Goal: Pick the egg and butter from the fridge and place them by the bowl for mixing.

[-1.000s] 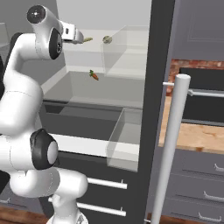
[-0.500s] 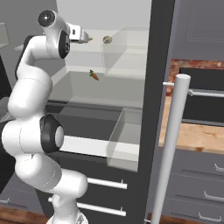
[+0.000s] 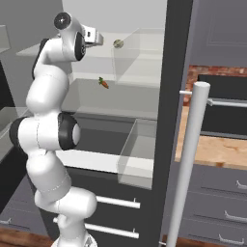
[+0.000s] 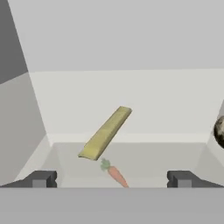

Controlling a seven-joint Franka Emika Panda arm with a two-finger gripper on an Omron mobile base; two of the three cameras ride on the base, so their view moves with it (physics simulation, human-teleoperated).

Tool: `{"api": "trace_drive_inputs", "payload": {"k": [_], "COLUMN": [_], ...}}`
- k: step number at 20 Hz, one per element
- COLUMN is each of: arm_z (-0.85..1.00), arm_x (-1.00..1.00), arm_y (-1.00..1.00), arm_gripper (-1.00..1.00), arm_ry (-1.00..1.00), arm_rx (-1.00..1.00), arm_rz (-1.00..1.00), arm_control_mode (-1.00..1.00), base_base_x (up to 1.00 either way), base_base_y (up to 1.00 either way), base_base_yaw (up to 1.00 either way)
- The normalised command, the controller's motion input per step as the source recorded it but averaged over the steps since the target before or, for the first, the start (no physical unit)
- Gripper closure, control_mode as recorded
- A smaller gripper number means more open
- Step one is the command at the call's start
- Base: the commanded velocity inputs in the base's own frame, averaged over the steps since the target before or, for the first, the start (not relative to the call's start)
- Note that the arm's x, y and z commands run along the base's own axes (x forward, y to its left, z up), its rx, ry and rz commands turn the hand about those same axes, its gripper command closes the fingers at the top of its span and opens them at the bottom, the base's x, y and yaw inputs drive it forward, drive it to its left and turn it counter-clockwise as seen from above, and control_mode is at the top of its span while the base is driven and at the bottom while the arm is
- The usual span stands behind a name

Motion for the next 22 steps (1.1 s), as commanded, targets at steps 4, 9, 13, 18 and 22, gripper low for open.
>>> {"api": "trace_drive_inputs", "payload": {"k": [4,9,13,18,22], "arm_z": [0.0,0.0,-0.01,0.0,-0.02], "arm_x": [0.69,0.67,0.66,0.53,0.25], "arm_y": [0.0,0.0,0.0,0.01,0.09], "arm_gripper": [-1.0,-1.0,-1.0,-1.0,-1.0], "arm_ry": [0.0,0.02,0.03,0.01,0.03], "arm_rx": [0.01,0.01,0.01,0.0,0.0], "arm_rz": [-0.02,-0.02,-0.03,-0.04,-0.02], "arm_control_mode": [-1.0,-1.0,-1.0,-1.0,-1.0], "base_base_x": [0.0,0.0,0.0,0.0,0.0], "base_base_y": [0.0,0.0,0.0,0.0,0.0], "base_base_yaw": [0.0,0.0,0.0,0.0,0.0]}}
